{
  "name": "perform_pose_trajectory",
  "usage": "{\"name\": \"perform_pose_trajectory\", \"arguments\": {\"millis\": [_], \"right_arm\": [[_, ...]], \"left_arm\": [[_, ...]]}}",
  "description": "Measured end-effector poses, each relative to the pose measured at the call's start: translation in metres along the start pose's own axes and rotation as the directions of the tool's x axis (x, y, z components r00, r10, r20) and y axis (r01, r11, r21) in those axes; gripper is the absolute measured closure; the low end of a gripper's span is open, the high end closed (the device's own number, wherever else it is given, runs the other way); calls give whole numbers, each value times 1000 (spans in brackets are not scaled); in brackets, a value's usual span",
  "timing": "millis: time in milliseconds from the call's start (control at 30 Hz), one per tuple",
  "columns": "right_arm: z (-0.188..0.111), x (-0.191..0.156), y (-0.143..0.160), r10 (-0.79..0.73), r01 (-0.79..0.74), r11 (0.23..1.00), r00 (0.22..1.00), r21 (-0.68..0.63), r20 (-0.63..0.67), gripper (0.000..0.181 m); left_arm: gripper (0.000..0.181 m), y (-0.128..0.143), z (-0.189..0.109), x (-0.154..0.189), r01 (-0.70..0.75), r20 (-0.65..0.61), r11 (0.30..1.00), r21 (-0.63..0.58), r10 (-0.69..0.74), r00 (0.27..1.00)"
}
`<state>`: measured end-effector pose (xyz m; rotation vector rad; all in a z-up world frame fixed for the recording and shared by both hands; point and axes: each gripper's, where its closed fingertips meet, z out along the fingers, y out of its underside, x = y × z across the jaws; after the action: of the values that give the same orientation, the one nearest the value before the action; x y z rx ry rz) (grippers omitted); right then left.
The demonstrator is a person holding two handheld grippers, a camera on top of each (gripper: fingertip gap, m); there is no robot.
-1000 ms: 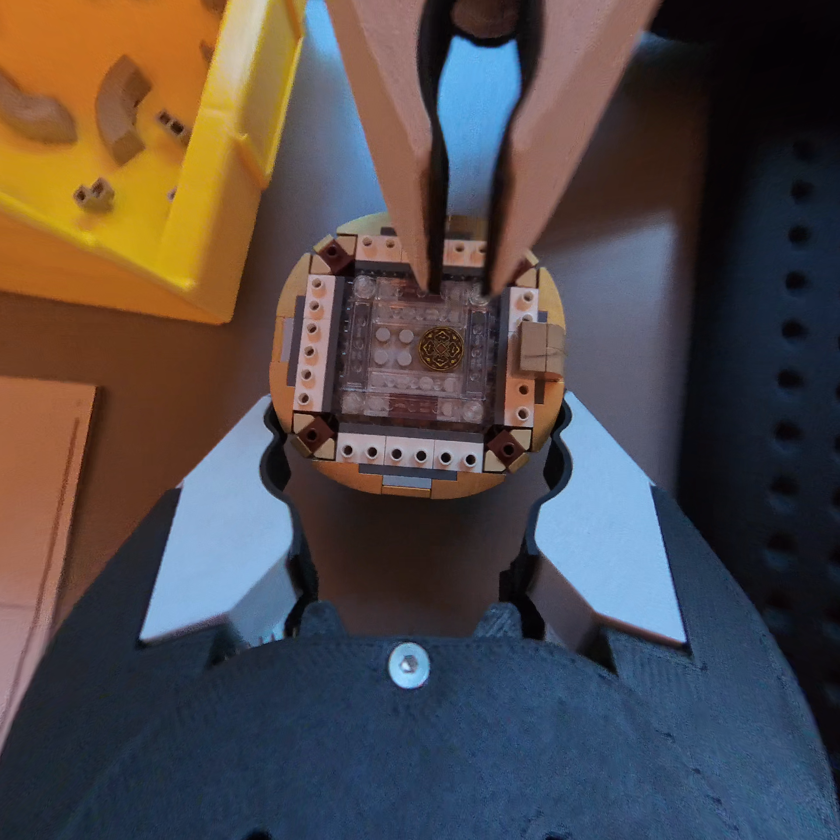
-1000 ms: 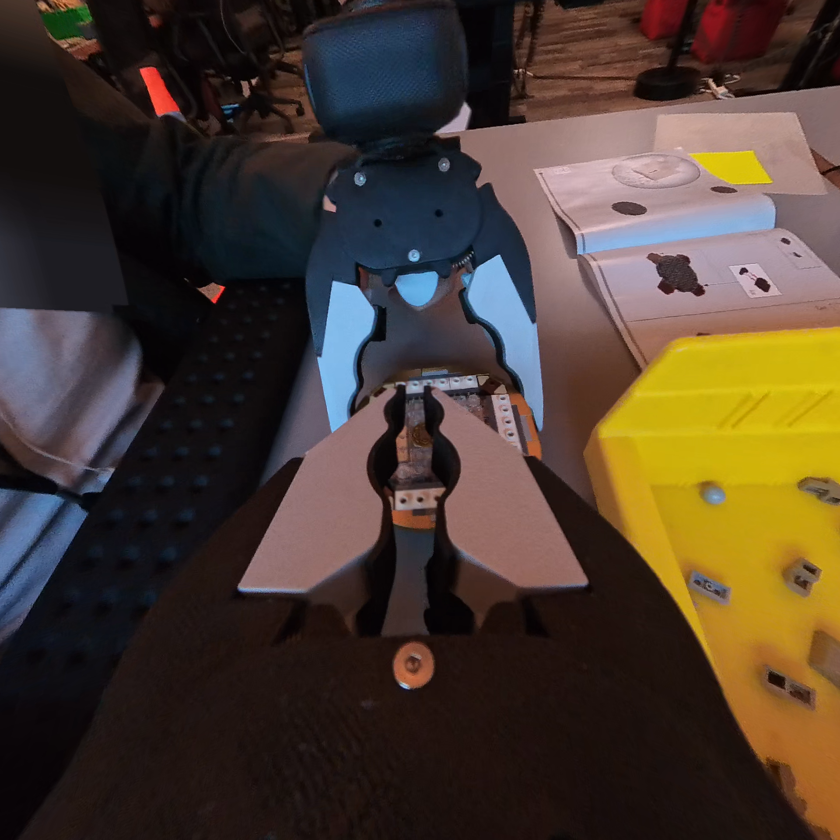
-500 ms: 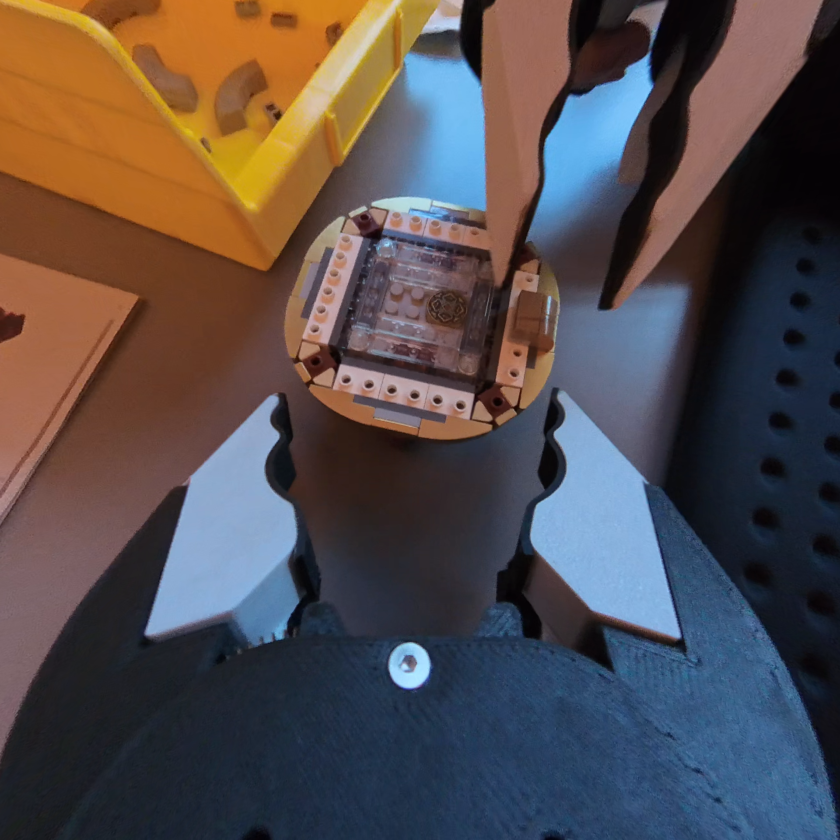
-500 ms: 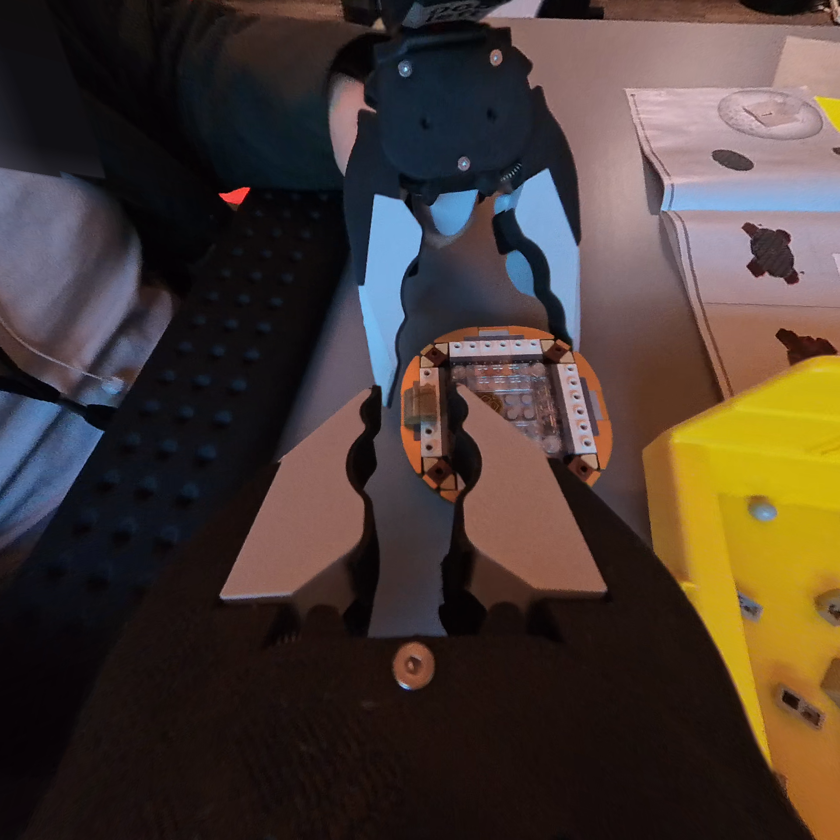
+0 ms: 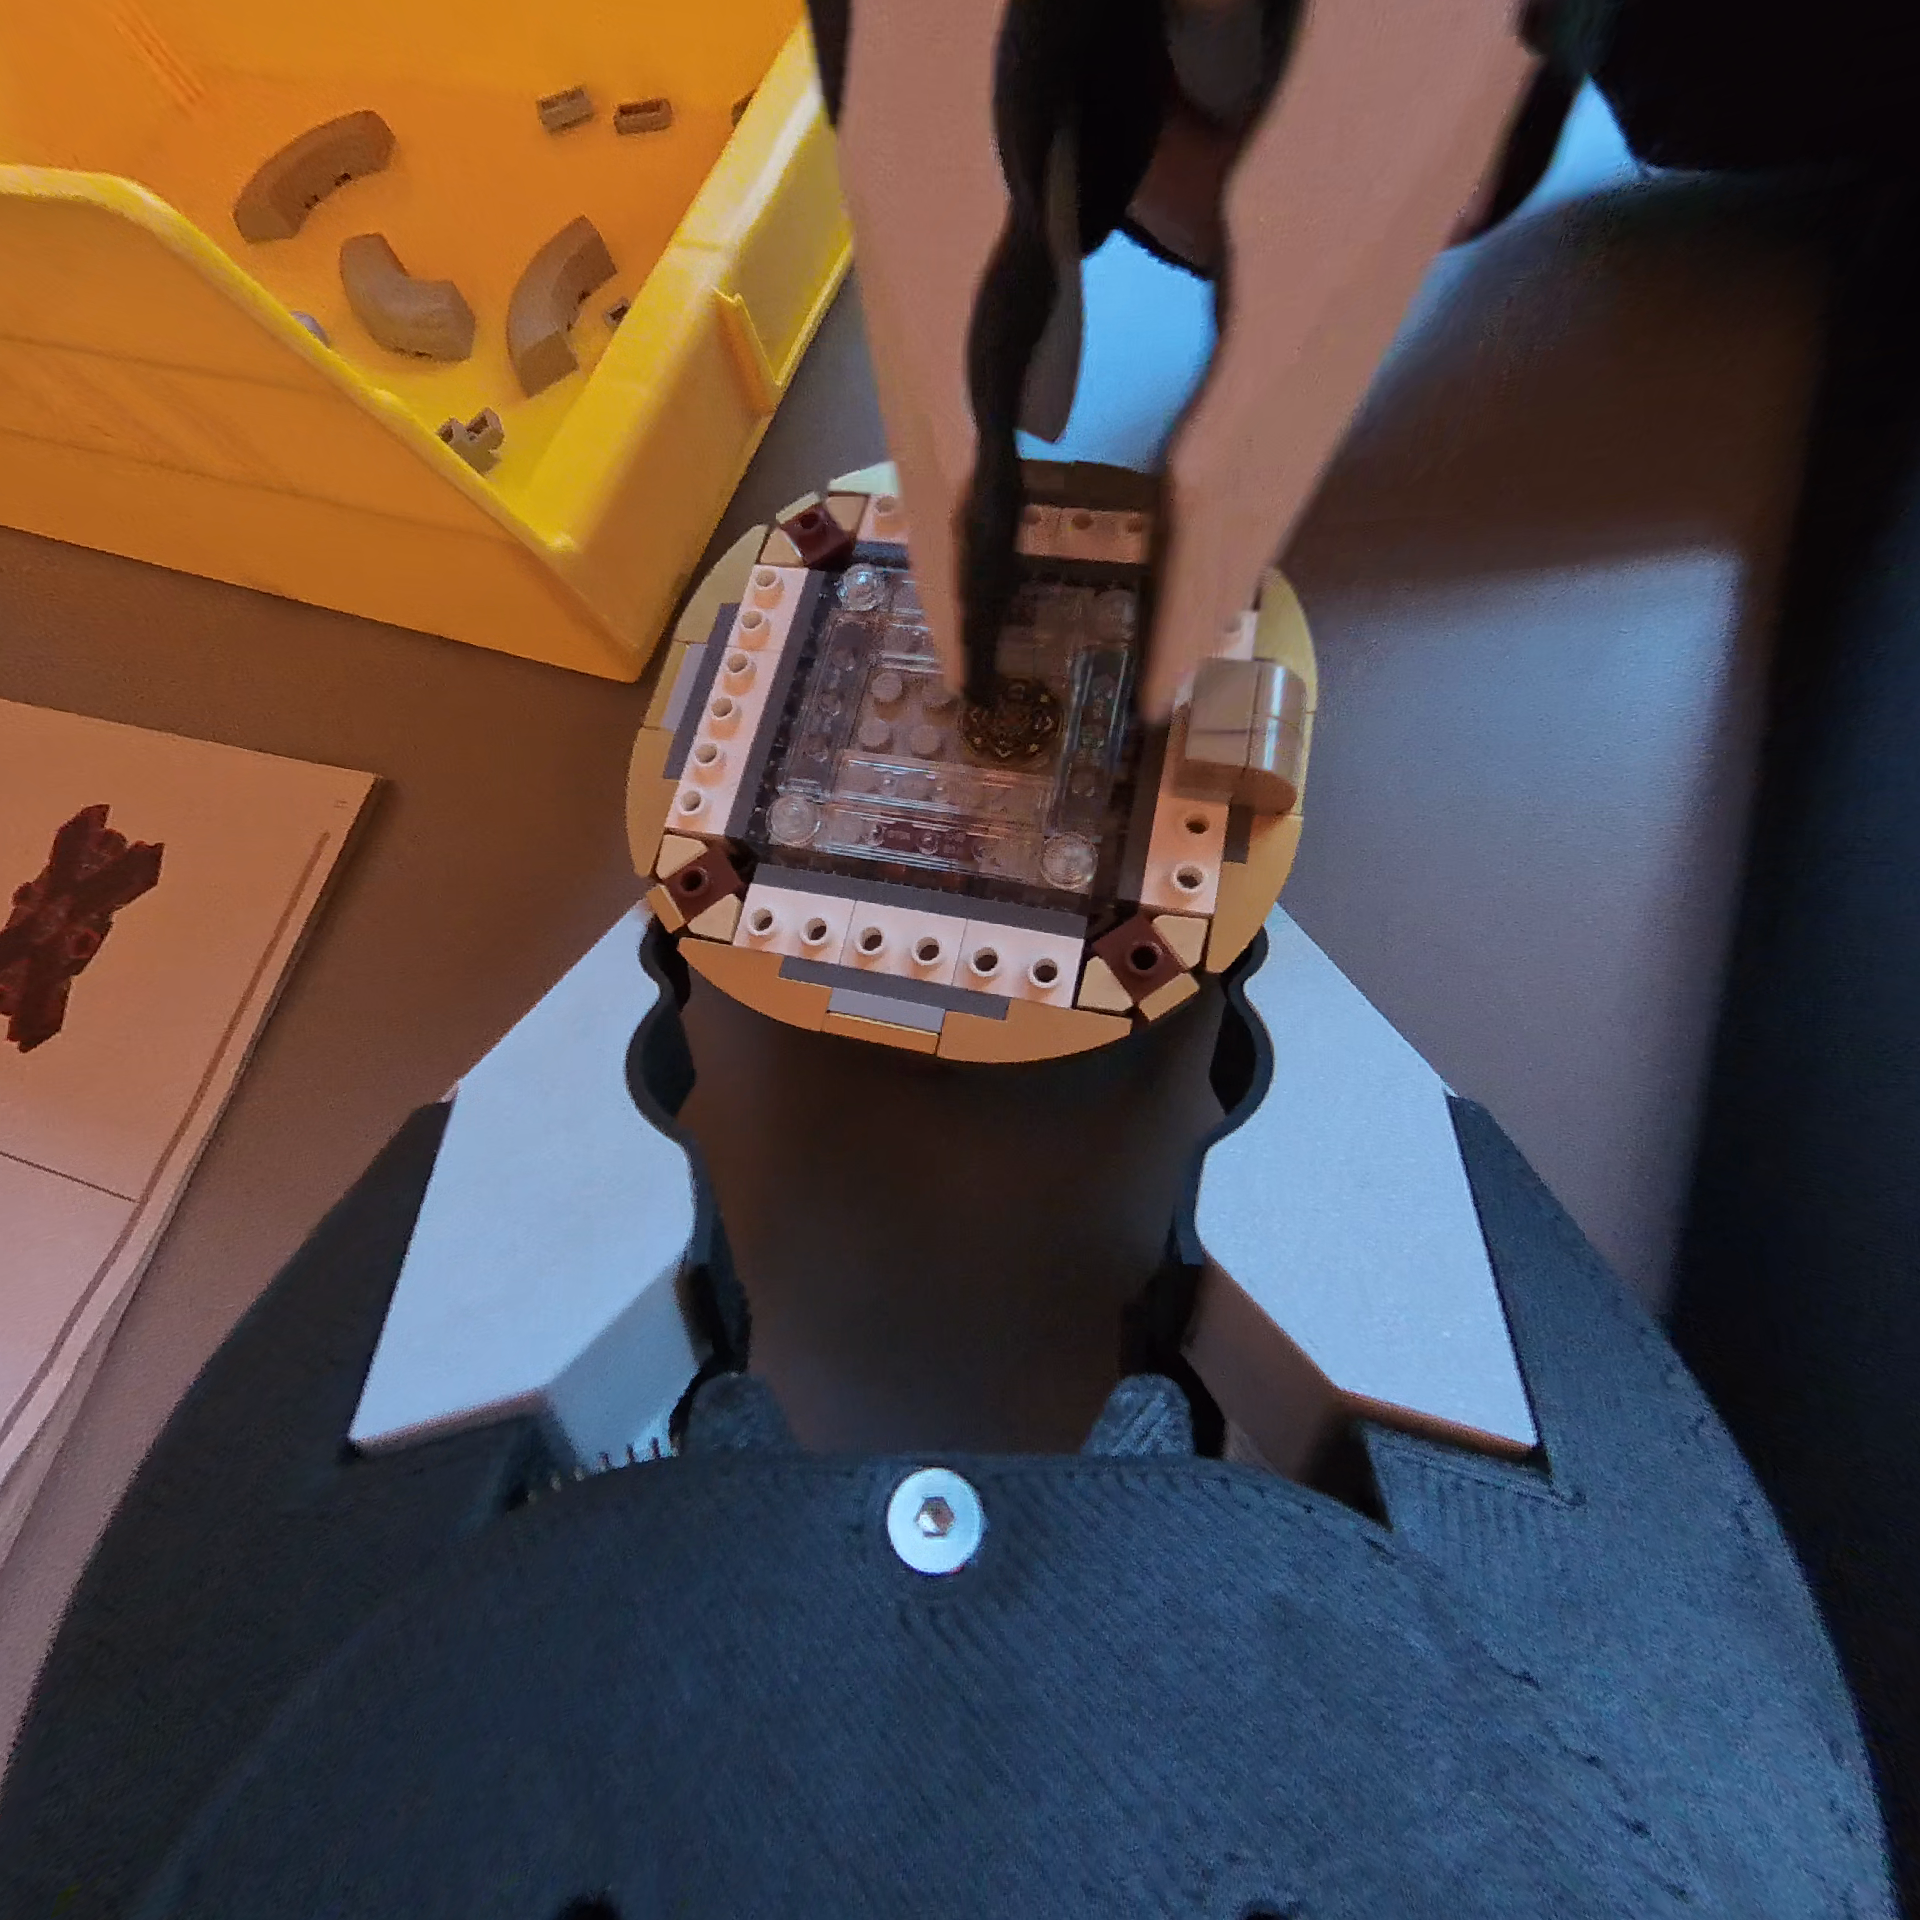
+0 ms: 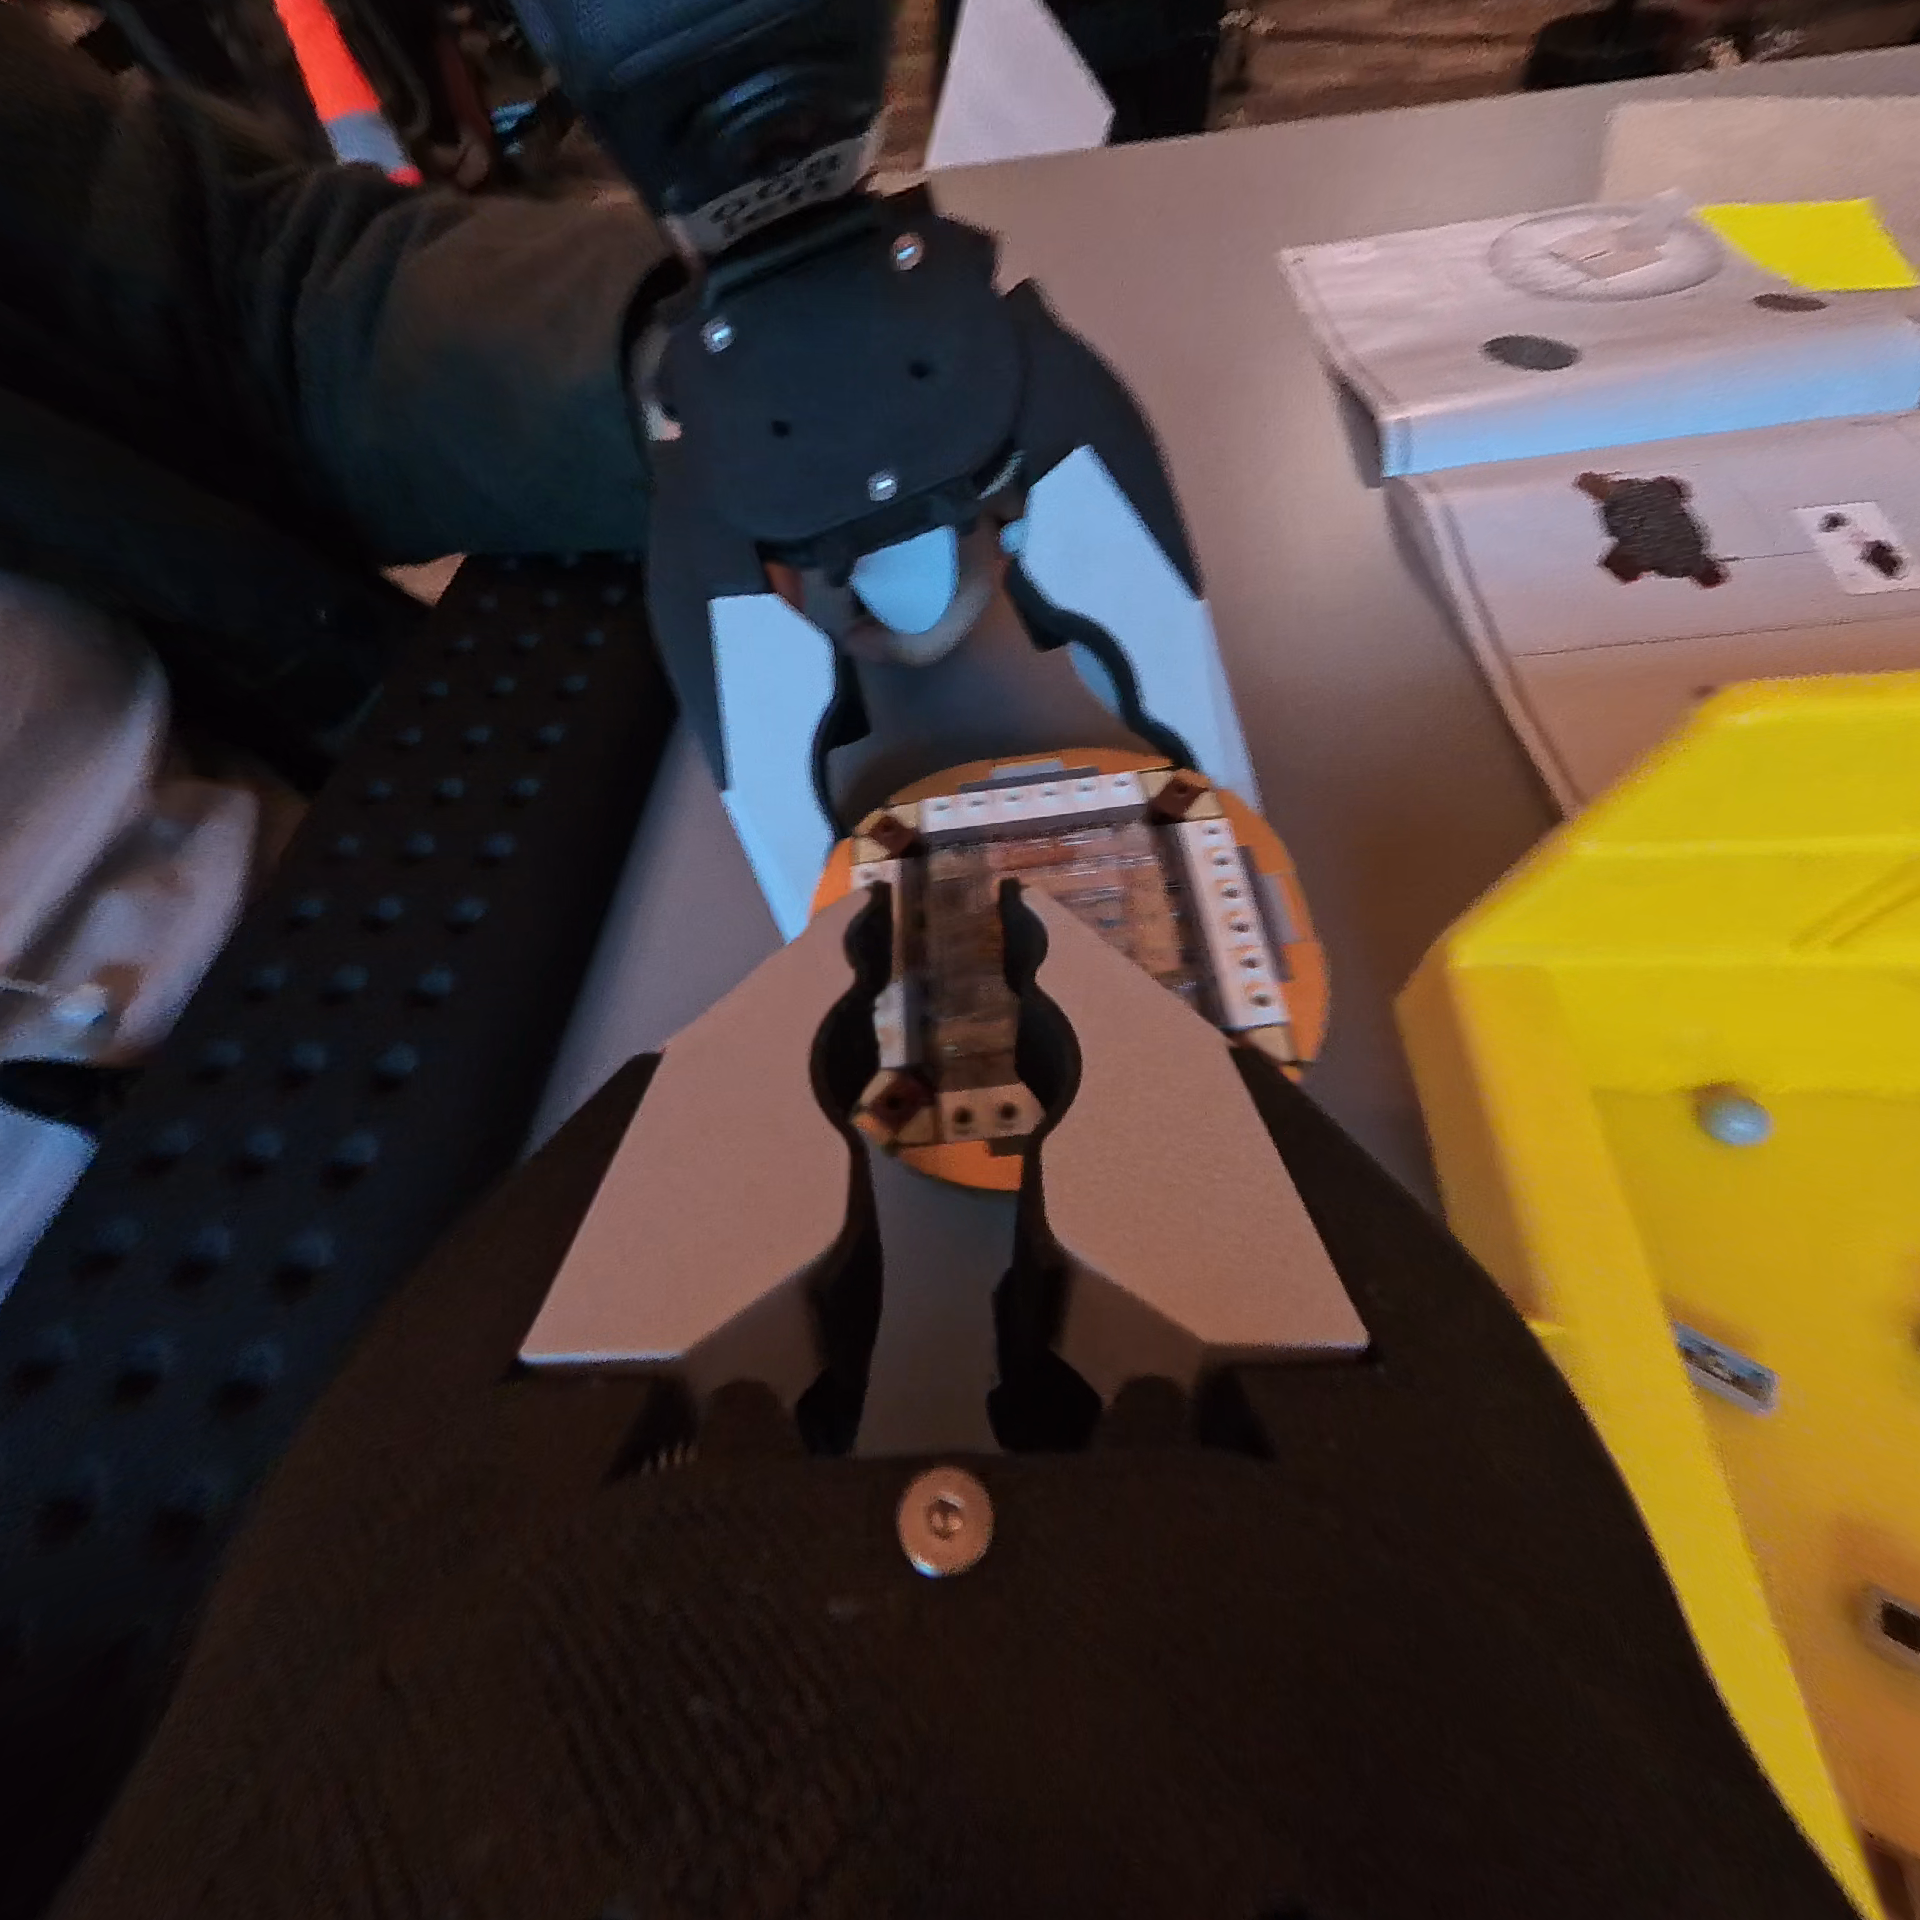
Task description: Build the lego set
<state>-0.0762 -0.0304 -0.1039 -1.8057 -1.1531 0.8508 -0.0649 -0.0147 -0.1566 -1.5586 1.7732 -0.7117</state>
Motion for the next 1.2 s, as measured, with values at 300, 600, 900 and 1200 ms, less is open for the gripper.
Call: {"name": "perform_pose_trajectory", "arguments": {"millis": [300, 600, 900, 1200], "right_arm": [[-29, 9, -3, 66, -72, 997, 988, -35, -139, 163], [-39, -4, 47, 80, -125, 974, 971, -191, -224, 166], [-56, 44, 43, -36, -61, 980, 879, -188, -475, 177], [-66, 15, 19, 90, -79, 996, 955, 49, -282, 153]], "left_arm": [[89, 6, -5, 6, 43, -2, 999, -25, -43, 999], [93, 7, -7, 8, 28, 5, 998, -48, -28, 1000], [118, 21, -41, 24, -86, -69, 996, -37, 83, 994], [79, -90, -79, 3, -24, -27, 839, 543, 46, 999]]}}
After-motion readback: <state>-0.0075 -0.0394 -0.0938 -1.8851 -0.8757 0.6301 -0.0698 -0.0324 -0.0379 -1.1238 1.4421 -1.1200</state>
